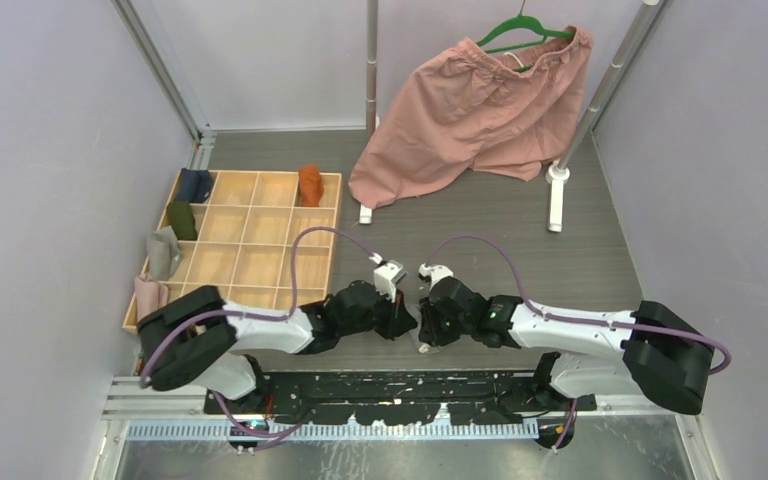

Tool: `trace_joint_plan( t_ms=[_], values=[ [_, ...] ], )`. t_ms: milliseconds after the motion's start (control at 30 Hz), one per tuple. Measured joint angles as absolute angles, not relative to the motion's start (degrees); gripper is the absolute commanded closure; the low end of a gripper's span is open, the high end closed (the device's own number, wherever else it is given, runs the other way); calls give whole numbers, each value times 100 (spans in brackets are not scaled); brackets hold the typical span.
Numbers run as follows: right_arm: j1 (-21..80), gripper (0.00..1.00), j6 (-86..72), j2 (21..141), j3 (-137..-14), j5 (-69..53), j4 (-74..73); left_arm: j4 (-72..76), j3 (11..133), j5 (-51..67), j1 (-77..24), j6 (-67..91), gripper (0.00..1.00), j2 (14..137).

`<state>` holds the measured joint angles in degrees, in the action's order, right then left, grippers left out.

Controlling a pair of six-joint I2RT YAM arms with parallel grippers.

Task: Roll the underwear
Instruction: Roll the underwear to the center of the board.

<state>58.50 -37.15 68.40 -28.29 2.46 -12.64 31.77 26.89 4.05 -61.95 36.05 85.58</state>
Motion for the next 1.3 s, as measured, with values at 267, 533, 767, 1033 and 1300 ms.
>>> trace_joint_plan(
  t_ms=[267, 533, 767, 1033, 1300],
  values=[
    [5839, 99, -2034, 7382, -3205, -690, -921, 2062, 2224, -340, -6215, 3691, 99, 6445],
    [5798, 98, -126, 8254, -4248, -1597, -1413, 1142, 1691, -794, -6215, 3754, 99, 5168],
    [5701, 97, 982, 9028, -4908, -2355, -2143, 1052, 1417, -779, -6215, 3782, 99, 5118],
    [5527, 89, 1212, 9168, -5048, -2576, -2580, 1577, 1417, -707, -6187, 3885, 99, 5955],
    [5450, 87, 956, 9168, -5046, -2578, -2842, 2342, 1439, -676, -6110, 3944, 99, 6687]
  ],
)
